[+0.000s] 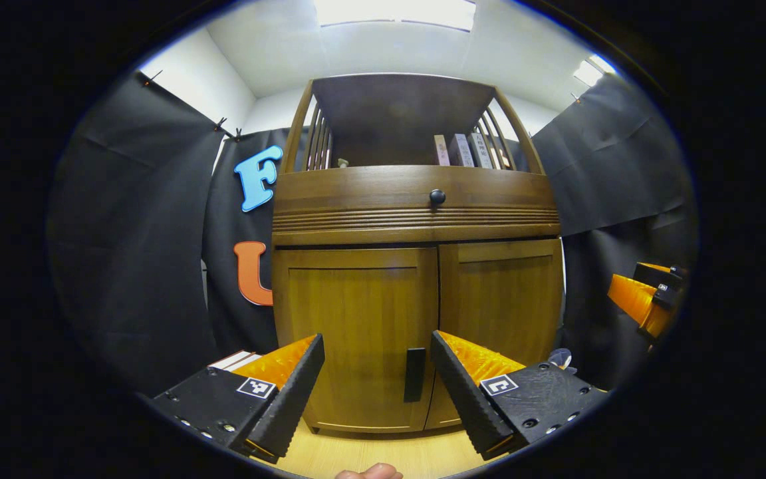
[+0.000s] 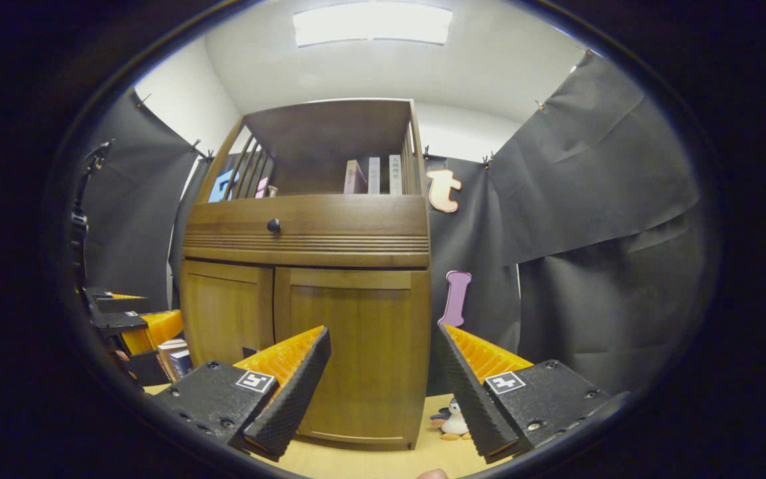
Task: Open the right door of the double-door shoe cabinet with the right hand, and open the left door with the left hand.
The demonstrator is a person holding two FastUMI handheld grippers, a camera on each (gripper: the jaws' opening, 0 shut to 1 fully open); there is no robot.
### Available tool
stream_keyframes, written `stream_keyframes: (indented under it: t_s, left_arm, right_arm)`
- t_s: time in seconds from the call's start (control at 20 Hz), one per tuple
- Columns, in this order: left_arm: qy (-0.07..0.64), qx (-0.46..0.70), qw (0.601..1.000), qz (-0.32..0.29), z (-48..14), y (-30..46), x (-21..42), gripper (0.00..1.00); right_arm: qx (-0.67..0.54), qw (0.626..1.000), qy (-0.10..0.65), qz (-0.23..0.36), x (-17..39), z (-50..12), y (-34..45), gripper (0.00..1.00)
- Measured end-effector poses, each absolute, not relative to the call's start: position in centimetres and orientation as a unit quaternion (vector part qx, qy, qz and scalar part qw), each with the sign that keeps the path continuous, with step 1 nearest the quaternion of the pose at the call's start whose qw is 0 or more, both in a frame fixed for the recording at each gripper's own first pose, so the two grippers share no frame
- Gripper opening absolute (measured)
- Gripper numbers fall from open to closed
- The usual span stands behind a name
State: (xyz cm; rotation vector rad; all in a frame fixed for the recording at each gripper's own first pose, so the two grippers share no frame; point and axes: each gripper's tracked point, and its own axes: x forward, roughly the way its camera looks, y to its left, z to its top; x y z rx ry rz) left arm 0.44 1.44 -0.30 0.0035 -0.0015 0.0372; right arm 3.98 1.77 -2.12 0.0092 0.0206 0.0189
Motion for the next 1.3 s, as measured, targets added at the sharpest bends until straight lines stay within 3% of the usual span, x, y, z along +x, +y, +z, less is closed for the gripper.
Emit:
stream_keyframes:
  t_s: [0.05,0.2,0.25,0.85,1.3]
  left_arm:
    - [0.000,0.002,1.000,0.022,-0.4,1.9,0.5,0.96]
    - [0.003,0.012,0.999,0.030,-0.9,3.4,0.7,1.00]
    - [0.005,0.015,0.999,0.034,-1.3,3.9,0.8,0.96]
    - [0.040,0.007,0.996,0.075,-4.8,11.0,1.6,0.96]
    - [0.046,0.016,0.996,0.080,-5.7,13.2,1.3,0.96]
  right_arm:
    - [0.004,1.000,0.015,0.010,4.5,-2.5,2.2,1.00]
    - [0.008,0.999,0.026,0.020,6.0,-3.9,4.2,1.00]
    - [0.010,0.999,0.032,0.026,6.5,-4.7,5.0,1.00]
    - [0.015,0.986,0.138,0.087,13.0,-15.2,14.0,1.00]
    - [0.006,0.972,0.214,0.092,15.1,-20.4,16.9,0.79]
